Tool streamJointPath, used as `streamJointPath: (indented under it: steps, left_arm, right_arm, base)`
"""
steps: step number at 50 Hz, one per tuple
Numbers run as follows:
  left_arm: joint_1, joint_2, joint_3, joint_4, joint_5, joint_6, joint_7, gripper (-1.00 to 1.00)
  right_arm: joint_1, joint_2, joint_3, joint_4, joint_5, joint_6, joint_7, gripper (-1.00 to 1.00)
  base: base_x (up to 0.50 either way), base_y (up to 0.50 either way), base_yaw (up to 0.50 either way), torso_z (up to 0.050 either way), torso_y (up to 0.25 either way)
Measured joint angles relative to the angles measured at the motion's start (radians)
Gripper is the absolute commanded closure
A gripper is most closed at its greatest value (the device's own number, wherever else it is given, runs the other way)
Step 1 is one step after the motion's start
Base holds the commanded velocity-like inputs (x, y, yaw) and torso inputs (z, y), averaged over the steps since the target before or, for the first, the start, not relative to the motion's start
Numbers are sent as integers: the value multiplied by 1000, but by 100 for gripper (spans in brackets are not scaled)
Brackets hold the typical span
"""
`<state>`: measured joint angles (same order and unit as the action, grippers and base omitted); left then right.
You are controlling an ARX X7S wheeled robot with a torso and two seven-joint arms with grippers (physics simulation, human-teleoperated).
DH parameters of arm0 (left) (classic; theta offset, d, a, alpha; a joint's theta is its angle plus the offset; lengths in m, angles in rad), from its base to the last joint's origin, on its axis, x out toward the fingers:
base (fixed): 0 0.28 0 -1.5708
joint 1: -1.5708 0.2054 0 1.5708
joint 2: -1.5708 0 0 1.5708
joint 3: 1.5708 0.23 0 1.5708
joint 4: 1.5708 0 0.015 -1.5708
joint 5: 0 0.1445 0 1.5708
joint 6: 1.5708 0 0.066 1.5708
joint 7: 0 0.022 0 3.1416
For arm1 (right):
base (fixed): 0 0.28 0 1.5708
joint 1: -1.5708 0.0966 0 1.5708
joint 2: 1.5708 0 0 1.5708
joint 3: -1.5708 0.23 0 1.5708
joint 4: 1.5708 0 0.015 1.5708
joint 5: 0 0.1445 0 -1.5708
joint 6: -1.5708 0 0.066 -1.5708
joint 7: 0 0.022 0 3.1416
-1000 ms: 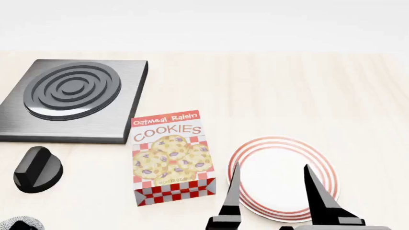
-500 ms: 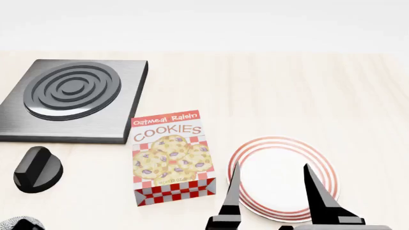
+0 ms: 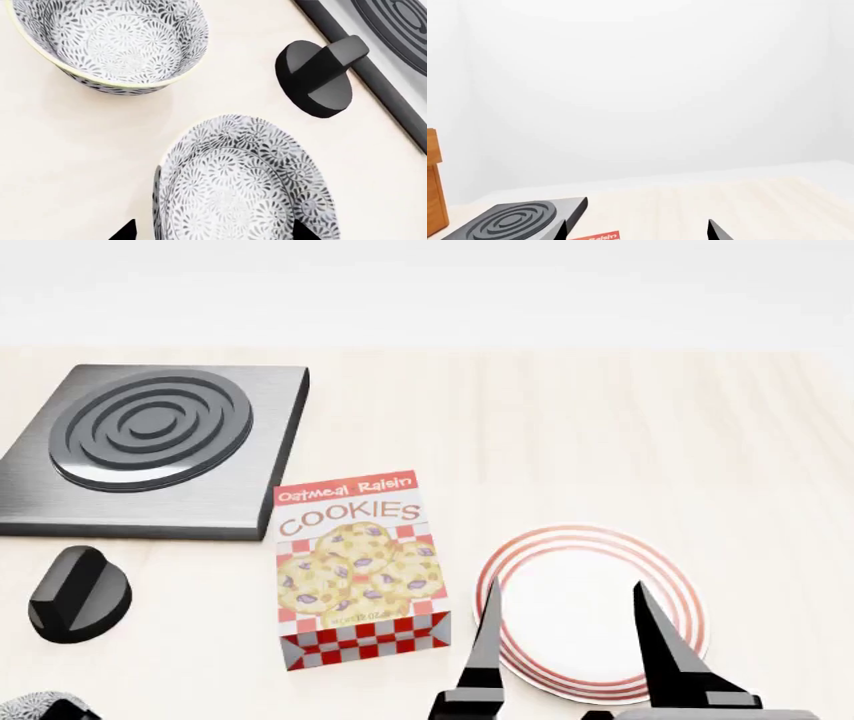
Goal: Pick the akita bowl from table center and place it on the plate.
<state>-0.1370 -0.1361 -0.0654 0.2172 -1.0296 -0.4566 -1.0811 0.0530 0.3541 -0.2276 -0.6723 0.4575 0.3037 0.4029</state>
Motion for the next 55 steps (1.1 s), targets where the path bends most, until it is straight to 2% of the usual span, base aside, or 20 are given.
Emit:
streamJointPath:
  steps: [7,8,33,55]
  left_arm:
    - [-3,-2,9,-7,5,7,-2,-100]
    - [-4,-2,10,-8,6,8,-2,100]
    - [0,-18,13,-28,-18,27,21,100]
    - [6,-38,43,26,-53,15,6,100]
  right_arm:
    - [0,1,-2,2,1,-2,2,-100]
    - [0,2,-2,2,2,-2,2,-100]
    - [1,7,-8,14,4,-15,5,-100]
    - [3,12,-13,12,9,-15,12,-100]
  base:
    - [2,0,0,0,0]
    - [13,0,0,0,0]
    - [0,0,0,-1,0]
    - [0,0,0,0,0]
